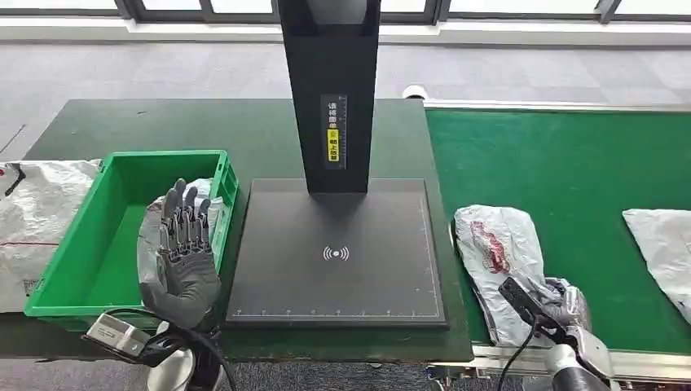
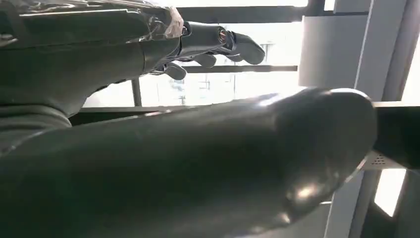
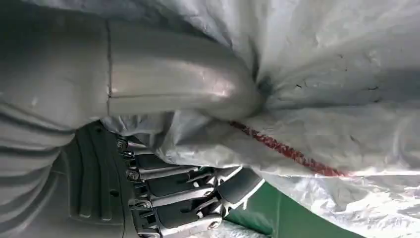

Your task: Moved the parcel from conveyor to table for the left to box.

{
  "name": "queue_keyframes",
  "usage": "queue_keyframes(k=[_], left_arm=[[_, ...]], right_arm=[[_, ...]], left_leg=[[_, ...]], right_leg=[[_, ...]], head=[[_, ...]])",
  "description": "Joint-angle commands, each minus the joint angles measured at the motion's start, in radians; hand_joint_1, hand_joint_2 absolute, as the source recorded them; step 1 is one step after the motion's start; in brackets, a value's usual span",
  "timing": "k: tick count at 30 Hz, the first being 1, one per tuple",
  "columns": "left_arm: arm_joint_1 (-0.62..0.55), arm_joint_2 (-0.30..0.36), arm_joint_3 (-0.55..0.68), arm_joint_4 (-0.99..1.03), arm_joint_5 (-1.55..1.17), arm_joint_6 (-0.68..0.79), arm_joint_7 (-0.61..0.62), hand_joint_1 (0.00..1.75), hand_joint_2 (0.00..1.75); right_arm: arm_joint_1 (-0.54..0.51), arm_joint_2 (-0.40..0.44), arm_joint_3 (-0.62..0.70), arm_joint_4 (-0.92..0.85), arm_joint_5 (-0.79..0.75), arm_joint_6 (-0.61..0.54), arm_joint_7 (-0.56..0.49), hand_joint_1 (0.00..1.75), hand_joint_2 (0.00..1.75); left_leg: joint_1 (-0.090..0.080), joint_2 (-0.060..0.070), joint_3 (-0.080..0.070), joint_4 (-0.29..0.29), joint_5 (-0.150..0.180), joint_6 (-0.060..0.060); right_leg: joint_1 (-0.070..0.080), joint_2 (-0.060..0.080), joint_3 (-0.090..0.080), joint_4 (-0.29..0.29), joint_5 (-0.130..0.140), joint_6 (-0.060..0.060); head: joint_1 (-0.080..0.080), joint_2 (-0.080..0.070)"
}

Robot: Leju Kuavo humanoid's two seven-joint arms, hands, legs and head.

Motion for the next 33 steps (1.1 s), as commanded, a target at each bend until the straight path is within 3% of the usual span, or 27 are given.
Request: queue_keyframes(k=[1,3,6,12,13,14,17,28,29,30,33], left_arm=[[0.003,0.044,-0.026,0.039,0.001,0.016,0.002,0.0,0.0],[0.003,0.044,-0.026,0.04,0.001,0.017,0.002,0.0,0.0],[-0.013,0.042,-0.027,0.056,0.006,0.028,0.002,0.0,0.0],[-0.014,0.043,-0.027,0.056,0.006,0.03,0.002,0.0,0.0],[-0.013,0.043,-0.028,0.054,0.007,0.034,0.002,0.0,0.0],[-0.012,0.043,-0.03,0.053,0.007,0.037,0.002,0.0,0.0],[-0.01,0.049,-0.034,0.047,0.01,0.048,0.002,0.0,0.0],[-0.01,0.049,-0.034,0.047,0.01,0.048,0.002,0.0,0.0],[-0.01,0.048,-0.033,0.042,0.015,0.047,0.002,0.0,0.0],[-0.01,0.048,-0.033,0.042,0.015,0.046,0.002,0.0,0.0],[-0.016,0.044,-0.034,0.055,0.012,0.032,0.002,0.0,0.0]], right_arm=[[0.1,0.089,-0.082,-0.329,-0.459,0.064,-0.312,1.75,1.75],[0.113,0.092,-0.076,-0.361,-0.498,0.082,-0.312,1.75,1.75],[0.199,0.112,-0.087,-0.543,-0.782,0.18,-0.395,1.75,1.75],[0.208,0.114,-0.085,-0.563,-0.811,0.187,-0.4,1.75,1.75],[0.269,0.145,-0.077,-0.728,-0.967,0.215,-0.43,1.75,1.75],[0.321,0.156,-0.046,-0.833,-1.018,0.203,-0.43,1.75,1.75],[0.417,0.192,0.024,-1.062,-1.051,0.196,-0.43,1.75,1.75],[0.417,0.192,0.024,-1.062,-1.051,0.196,-0.43,1.75,1.75],[0.491,0.171,0.182,-1.254,-1.045,0.141,-0.43,1.75,1.75],[0.524,0.184,0.275,-1.305,-1.009,0.094,-0.43,1.75,1.75],[0.519,0.192,0.438,-1.298,-0.925,0.104,-0.399,1.75,1.75]], left_leg=[[0.001,-0.001,0.0,-0.002,0.001,-0.001],[0.0,-0.001,-0.001,-0.002,0.001,-0.001],[0.0,-0.007,-0.003,-0.001,0.002,0.0],[0.0,-0.007,-0.005,-0.001,0.001,0.0],[0.0,-0.007,-0.005,-0.002,0.002,0.0],[0.001,-0.007,-0.004,-0.003,0.002,0.0],[0.0,-0.012,-0.006,-0.001,0.002,-0.001],[0.0,-0.01,-0.007,-0.001,0.002,0.001],[0.0,-0.01,-0.007,-0.001,0.002,0.001],[-0.001,-0.01,-0.009,0.0,0.002,0.001],[-0.001,-0.005,-0.008,0.0,0.001,0.0]], right_leg=[[0.001,-0.001,0.0,-0.001,0.001,-0.002],[0.0,-0.001,-0.001,0.0,0.001,-0.002],[0.0,-0.006,-0.001,0.0,0.0,-0.002],[0.0,-0.006,-0.001,0.0,-0.001,-0.001],[0.0,-0.006,-0.001,-0.001,0.0,-0.001],[0.001,-0.006,-0.001,-0.002,0.0,-0.002],[0.0,-0.011,-0.003,0.0,-0.002,-0.002],[0.0,-0.01,-0.003,-0.001,-0.001,-0.001],[0.0,-0.01,-0.003,-0.001,-0.001,-0.001],[-0.001,-0.01,-0.005,0.001,-0.002,0.0],[-0.001,-0.005,-0.006,0.001,-0.001,-0.002]], head=[[0.0,0.0],[0.0,0.0],[0.0,0.0],[0.0,0.0],[0.0,0.0],[0.0,0.0],[0.0,0.0],[0.0,0.0],[0.0,0.0],[0.0,0.0],[0.0,0.0]])
